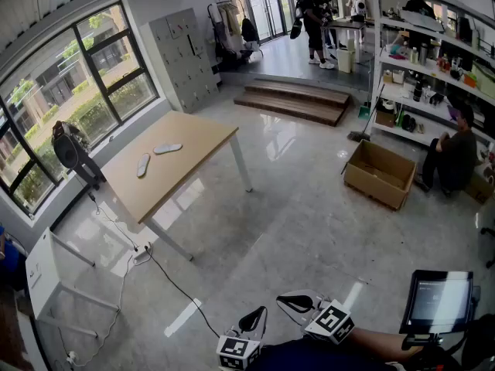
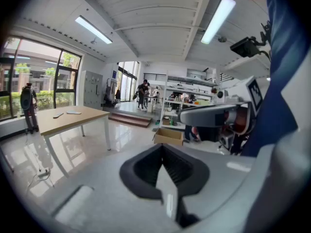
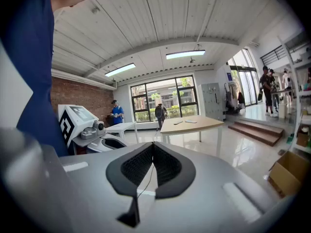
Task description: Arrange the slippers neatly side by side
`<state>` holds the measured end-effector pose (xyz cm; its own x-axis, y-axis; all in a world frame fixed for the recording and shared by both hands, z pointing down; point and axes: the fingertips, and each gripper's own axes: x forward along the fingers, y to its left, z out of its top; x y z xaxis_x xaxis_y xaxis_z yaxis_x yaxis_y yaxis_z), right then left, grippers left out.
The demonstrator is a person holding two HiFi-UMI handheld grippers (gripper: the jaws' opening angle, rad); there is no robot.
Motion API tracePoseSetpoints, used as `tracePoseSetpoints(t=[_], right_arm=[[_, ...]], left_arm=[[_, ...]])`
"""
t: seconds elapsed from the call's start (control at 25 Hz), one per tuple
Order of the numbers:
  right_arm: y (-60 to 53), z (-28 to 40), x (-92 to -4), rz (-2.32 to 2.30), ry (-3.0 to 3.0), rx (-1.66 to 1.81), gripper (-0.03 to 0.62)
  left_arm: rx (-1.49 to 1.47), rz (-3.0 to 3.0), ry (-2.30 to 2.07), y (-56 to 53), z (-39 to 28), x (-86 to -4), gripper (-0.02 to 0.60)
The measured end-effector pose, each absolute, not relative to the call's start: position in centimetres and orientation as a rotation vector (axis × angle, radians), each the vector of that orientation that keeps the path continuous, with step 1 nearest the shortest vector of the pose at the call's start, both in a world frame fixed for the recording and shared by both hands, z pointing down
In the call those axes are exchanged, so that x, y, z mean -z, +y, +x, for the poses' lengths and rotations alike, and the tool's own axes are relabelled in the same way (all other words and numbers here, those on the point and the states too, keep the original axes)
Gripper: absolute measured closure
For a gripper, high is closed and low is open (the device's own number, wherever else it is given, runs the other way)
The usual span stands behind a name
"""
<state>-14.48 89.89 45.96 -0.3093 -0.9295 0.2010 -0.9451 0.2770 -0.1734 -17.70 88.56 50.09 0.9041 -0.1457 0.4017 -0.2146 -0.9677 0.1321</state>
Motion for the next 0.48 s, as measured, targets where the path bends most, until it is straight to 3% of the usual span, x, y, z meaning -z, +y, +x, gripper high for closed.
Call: tracePoseSetpoints(t=[0.48], right_arm=[[86.8, -13.5, -48.6, 1.689, -2.492, -0.456, 0.583]], left_arm=[[-0.648, 2.799, -0.379, 85.8, -17.0, -53.2, 0.578]])
